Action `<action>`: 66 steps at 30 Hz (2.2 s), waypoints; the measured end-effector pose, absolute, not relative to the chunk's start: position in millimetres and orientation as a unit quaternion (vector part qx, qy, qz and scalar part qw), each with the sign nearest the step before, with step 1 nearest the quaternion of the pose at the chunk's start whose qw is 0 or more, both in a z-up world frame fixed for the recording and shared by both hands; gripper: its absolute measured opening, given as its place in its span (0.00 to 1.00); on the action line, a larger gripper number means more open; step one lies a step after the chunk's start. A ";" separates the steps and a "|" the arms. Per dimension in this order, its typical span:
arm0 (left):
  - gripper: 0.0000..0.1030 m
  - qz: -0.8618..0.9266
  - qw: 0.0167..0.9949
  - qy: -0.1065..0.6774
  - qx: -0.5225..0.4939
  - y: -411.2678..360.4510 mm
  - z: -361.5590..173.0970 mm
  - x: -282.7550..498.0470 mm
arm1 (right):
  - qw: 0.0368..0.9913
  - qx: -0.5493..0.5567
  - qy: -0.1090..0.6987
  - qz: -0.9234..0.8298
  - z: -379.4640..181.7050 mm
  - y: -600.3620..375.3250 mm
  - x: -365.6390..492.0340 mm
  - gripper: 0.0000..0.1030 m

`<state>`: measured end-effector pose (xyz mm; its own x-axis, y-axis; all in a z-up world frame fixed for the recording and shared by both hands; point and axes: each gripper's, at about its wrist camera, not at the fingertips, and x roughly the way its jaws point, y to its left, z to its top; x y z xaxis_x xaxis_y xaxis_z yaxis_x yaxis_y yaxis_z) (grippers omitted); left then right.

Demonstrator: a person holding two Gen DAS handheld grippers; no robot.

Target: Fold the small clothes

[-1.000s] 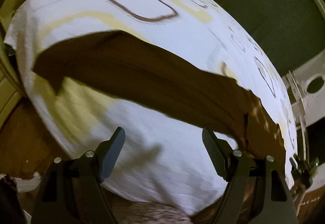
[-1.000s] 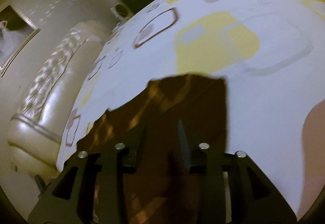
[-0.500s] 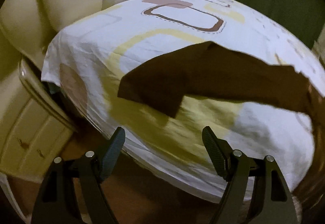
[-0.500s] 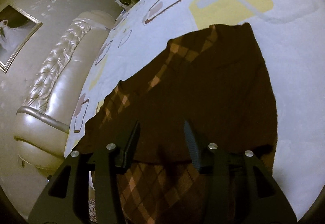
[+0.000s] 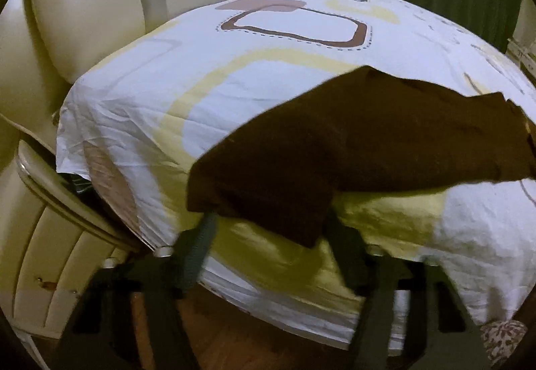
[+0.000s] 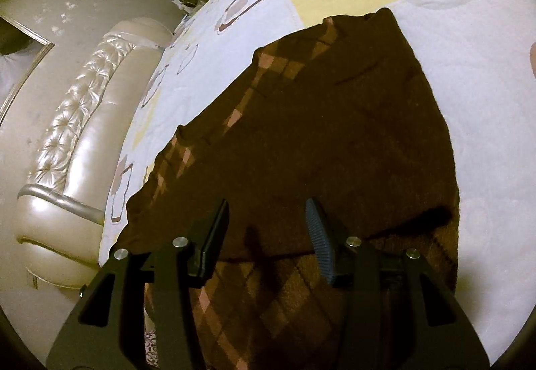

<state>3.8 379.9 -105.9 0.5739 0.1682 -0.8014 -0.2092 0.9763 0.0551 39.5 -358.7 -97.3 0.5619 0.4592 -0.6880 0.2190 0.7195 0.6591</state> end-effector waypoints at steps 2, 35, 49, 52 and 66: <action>0.50 0.109 0.883 0.457 -0.012 383.3 -108.0 4.2 | 0.804 0.368 0.461 0.074 -97.9 -358.0 39.1 0.48; 0.04 -0.281 0.827 0.436 -0.216 192.6 79.5 54.2 | 0.813 0.392 0.422 0.090 -75.5 -383.2 17.6 0.50; 0.04 -0.396 0.762 0.488 -0.158 -52.7 61.9 106.9 | 0.801 0.446 0.388 0.096 -81.7 -413.0 -2.0 0.51; 0.04 -0.398 0.749 0.509 -0.150 -90.7 37.0 114.4 | 0.801 0.447 0.386 0.096 -83.9 -412.2 -3.3 0.51; 0.31 -0.382 0.740 0.546 -0.096 -166.3 -44.5 113.5 | 0.797 0.443 0.398 0.099 -97.8 -405.7 -4.8 0.51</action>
<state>113.5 -166.3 -44.5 0.1130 -0.6695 -0.7342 0.4603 0.6901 -0.5585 -4.8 -405.7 -97.8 0.6635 0.5104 -0.5470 0.1952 0.5878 0.7851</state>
